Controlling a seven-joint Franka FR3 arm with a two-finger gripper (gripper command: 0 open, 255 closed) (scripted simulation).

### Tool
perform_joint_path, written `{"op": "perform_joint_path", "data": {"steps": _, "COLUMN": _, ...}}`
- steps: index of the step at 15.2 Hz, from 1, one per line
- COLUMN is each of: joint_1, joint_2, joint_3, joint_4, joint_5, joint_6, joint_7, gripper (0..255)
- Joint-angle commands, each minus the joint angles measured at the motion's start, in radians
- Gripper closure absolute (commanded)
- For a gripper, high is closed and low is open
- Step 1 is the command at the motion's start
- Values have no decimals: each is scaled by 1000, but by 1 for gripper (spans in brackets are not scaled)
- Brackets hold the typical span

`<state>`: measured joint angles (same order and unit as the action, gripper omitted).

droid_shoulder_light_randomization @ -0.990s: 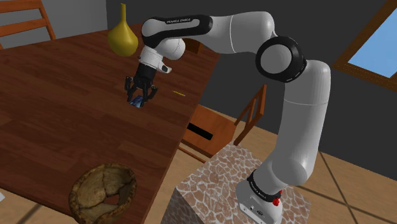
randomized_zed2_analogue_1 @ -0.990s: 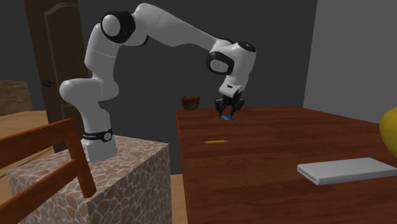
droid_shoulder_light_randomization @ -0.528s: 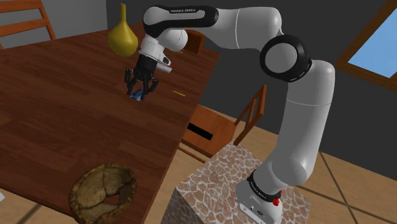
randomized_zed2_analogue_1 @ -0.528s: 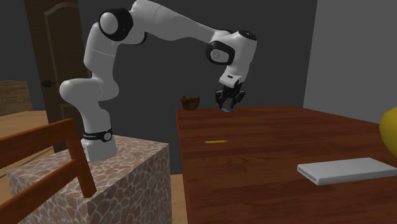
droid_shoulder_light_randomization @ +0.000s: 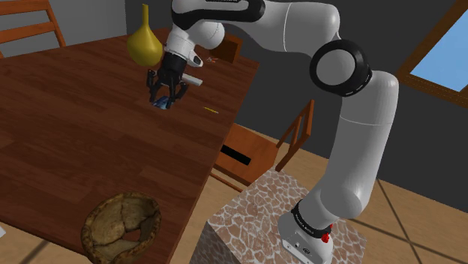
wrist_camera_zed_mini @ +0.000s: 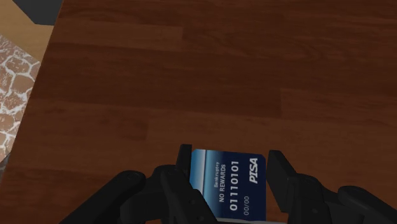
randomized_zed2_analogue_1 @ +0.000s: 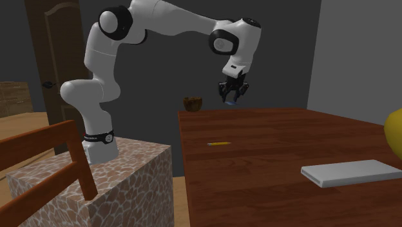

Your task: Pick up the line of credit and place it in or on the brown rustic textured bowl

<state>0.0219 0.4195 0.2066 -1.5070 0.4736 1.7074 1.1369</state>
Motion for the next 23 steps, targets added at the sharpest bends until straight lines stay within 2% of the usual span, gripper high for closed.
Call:
{"op": "perform_joint_path", "data": {"steps": 1, "joint_1": -3, "joint_2": -6, "joint_3": 0, "joint_4": 21, "joint_5": -1, "joint_6": -26, "joint_7": 10, "gripper": 255}}
{"op": "perform_joint_path", "data": {"steps": 11, "joint_1": -7, "joint_2": -17, "joint_3": 3, "joint_4": 126, "joint_5": -3, "joint_6": -129, "joint_7": 62, "gripper": 255}}
{"op": "perform_joint_path", "data": {"steps": 17, "joint_1": 45, "joint_2": -185, "joint_3": 41, "joint_4": -112, "joint_5": 42, "joint_6": -18, "joint_7": 105, "gripper": 255}}
{"op": "perform_joint_path", "data": {"steps": 23, "joint_1": 102, "joint_2": -314, "joint_3": 90, "joint_4": -282, "joint_5": 89, "joint_6": 74, "joint_7": 166, "gripper": 255}}
